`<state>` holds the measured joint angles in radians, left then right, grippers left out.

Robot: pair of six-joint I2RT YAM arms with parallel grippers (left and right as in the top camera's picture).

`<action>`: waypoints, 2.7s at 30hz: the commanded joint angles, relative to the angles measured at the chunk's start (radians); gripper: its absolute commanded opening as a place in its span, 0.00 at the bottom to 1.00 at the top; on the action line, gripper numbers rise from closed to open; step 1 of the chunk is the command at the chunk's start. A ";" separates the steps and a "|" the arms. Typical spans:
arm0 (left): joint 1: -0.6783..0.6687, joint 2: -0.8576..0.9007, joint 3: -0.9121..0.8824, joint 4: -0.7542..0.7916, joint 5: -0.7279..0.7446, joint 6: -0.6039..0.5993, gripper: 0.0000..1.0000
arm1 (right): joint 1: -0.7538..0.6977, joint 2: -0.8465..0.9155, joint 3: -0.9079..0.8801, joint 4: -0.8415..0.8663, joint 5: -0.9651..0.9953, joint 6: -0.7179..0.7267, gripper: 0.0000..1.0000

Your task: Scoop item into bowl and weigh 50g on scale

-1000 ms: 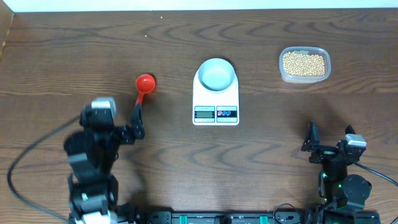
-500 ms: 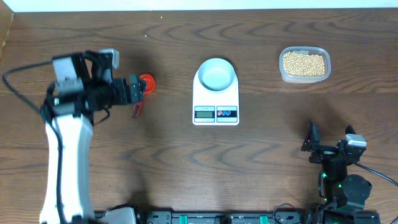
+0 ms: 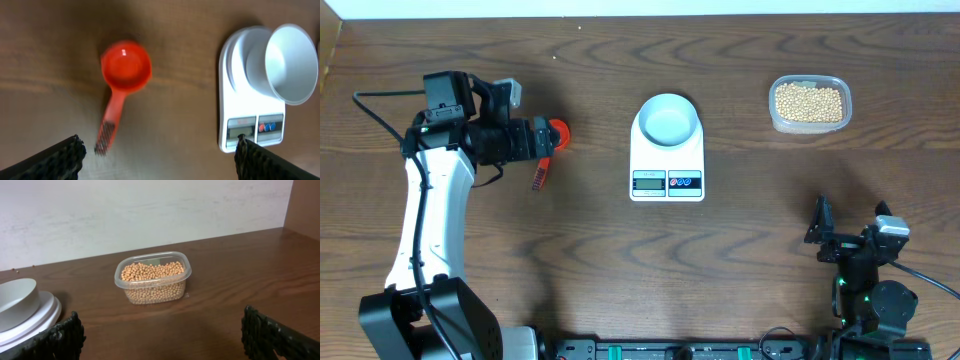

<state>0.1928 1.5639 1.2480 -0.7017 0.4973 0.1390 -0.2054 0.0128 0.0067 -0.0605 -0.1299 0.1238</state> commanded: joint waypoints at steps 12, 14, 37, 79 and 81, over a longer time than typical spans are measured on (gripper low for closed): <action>0.031 0.028 0.016 0.155 -0.147 0.000 0.98 | 0.003 -0.004 -0.001 -0.004 0.004 -0.006 0.99; 0.031 0.045 0.016 0.158 -0.148 0.010 0.98 | 0.003 -0.004 -0.001 -0.004 0.004 -0.006 0.99; -0.022 0.362 0.016 0.361 -0.140 0.005 0.68 | 0.003 -0.004 -0.001 -0.004 0.004 -0.006 0.99; -0.033 0.111 0.017 0.353 -0.165 -0.518 0.07 | 0.003 -0.004 -0.001 -0.004 0.004 -0.006 0.99; -0.042 0.047 0.017 0.319 -0.150 -0.519 0.07 | 0.003 -0.004 -0.001 -0.004 0.004 -0.006 0.99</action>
<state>0.1654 1.6951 1.2480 -0.3500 0.3336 -0.2989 -0.2054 0.0128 0.0067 -0.0605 -0.1299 0.1238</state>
